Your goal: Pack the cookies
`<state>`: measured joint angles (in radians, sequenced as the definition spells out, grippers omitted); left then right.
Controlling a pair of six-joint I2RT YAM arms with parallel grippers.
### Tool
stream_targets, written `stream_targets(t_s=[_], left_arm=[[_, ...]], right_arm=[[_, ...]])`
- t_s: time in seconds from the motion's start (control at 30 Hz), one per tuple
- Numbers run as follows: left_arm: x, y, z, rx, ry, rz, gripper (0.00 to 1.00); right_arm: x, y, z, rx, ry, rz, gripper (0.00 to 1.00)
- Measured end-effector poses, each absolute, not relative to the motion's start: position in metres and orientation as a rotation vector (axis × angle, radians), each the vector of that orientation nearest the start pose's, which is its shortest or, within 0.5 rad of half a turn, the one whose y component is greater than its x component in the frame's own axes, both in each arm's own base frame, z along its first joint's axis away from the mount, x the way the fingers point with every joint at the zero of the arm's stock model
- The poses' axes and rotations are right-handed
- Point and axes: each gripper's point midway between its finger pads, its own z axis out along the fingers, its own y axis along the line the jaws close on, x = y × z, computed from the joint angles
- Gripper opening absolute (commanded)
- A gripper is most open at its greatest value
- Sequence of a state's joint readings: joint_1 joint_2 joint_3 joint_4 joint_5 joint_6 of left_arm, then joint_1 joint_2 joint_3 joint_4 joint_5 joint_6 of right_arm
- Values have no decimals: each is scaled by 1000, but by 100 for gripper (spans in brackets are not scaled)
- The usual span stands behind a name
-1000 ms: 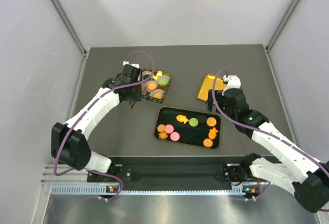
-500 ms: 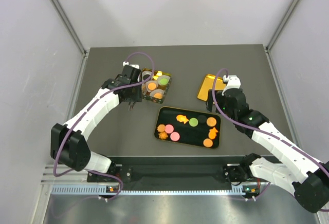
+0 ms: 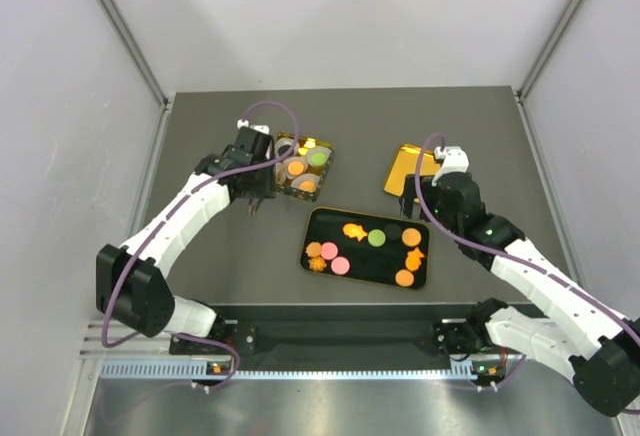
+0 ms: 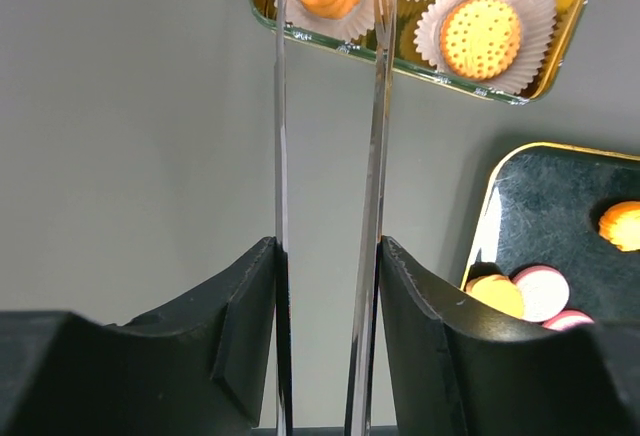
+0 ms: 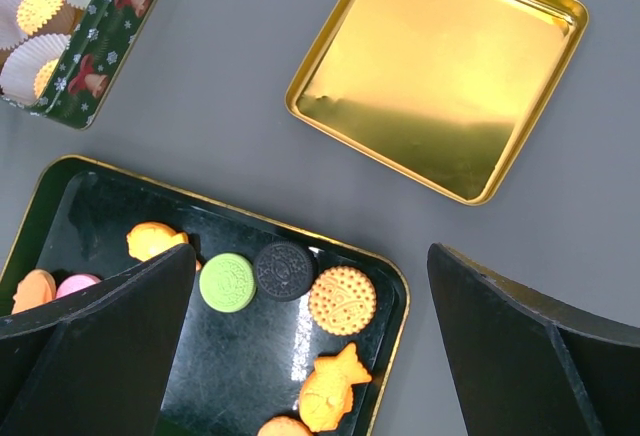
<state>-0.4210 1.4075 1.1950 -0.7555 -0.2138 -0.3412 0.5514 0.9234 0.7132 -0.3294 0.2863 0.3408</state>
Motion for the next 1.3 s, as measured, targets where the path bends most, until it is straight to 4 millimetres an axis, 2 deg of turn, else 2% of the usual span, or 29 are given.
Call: stream_targets(t_s=[0.1, 0.23, 0.33, 0.4, 0.5, 0.6, 0.7, 0.77, 0.9, 1.0, 1.03, 1.07, 1.2, 1.3], left_arm=[[321, -116, 164, 2, 2484, -51, 46], [347, -109, 201, -93, 2391, -109, 46], [383, -84, 223, -250, 2292, -147, 46], [404, -63, 221, -354, 2251, -149, 45], [434, -28, 188, -504, 2257, -121, 43], [452, -3, 136, -609, 2324, -73, 43], [454, 14, 89, -680, 2406, -29, 43], [452, 21, 72, -711, 2435, -12, 43], [451, 28, 63, -754, 2436, 5, 55], [452, 27, 59, -778, 2414, -4, 68], [451, 26, 55, -788, 2413, -6, 77], [448, 26, 50, -797, 2418, -7, 81], [433, 24, 34, -838, 2449, -1, 91], [430, 24, 34, -846, 2440, 0, 92]], right_arm=[[278, 128, 171, -49, 2095, 239, 100], [278, 129, 171, -49, 2095, 240, 100], [278, 129, 171, -51, 2096, 243, 100], [278, 130, 170, -52, 2099, 244, 100], [278, 130, 169, -54, 2104, 244, 100], [278, 130, 168, -54, 2108, 241, 100], [279, 129, 168, -50, 2105, 236, 100], [279, 129, 168, -48, 2105, 233, 100], [281, 128, 166, -44, 2108, 227, 100], [282, 128, 159, -48, 2131, 212, 100], [283, 128, 156, -48, 2140, 206, 100], [283, 128, 154, -49, 2147, 201, 100], [287, 123, 143, -35, 2180, 172, 100], [291, 118, 139, -14, 2200, 158, 100]])
